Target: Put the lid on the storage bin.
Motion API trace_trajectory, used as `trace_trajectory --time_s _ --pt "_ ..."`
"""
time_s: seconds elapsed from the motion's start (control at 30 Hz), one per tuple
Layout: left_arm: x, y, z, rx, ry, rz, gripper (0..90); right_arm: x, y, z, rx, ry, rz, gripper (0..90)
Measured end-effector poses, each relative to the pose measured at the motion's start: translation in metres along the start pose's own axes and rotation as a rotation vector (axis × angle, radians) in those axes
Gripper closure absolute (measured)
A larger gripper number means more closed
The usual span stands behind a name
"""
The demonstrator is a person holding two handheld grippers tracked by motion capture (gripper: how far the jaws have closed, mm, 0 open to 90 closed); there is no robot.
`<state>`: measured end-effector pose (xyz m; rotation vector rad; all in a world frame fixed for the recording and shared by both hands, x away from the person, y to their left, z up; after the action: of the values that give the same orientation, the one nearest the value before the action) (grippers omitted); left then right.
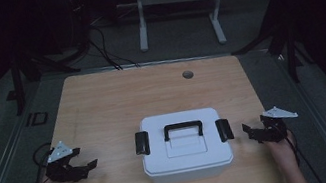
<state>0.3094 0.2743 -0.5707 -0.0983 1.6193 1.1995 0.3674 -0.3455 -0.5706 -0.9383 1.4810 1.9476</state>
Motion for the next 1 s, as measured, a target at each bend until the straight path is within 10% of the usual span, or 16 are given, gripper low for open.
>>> trace_trajectory --time_s 1.0 --pt "0.015 -0.003 -0.004 -0.179 0.068 -0.078 14.0 0.006 0.002 0.006 0.073 -0.036 -0.117 13.7"
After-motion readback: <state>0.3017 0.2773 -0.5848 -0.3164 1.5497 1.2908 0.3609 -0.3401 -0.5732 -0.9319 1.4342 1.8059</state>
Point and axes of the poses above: each handheld gripper's, and its own axes: y roughly backward along the jaws, x roughly out of its underside, z roughly to its left, the point moved 5 cm from there along -y, roughly forward along the jaws, and after that the axes turned 11 degrees about -y, right-handed, at the moved point
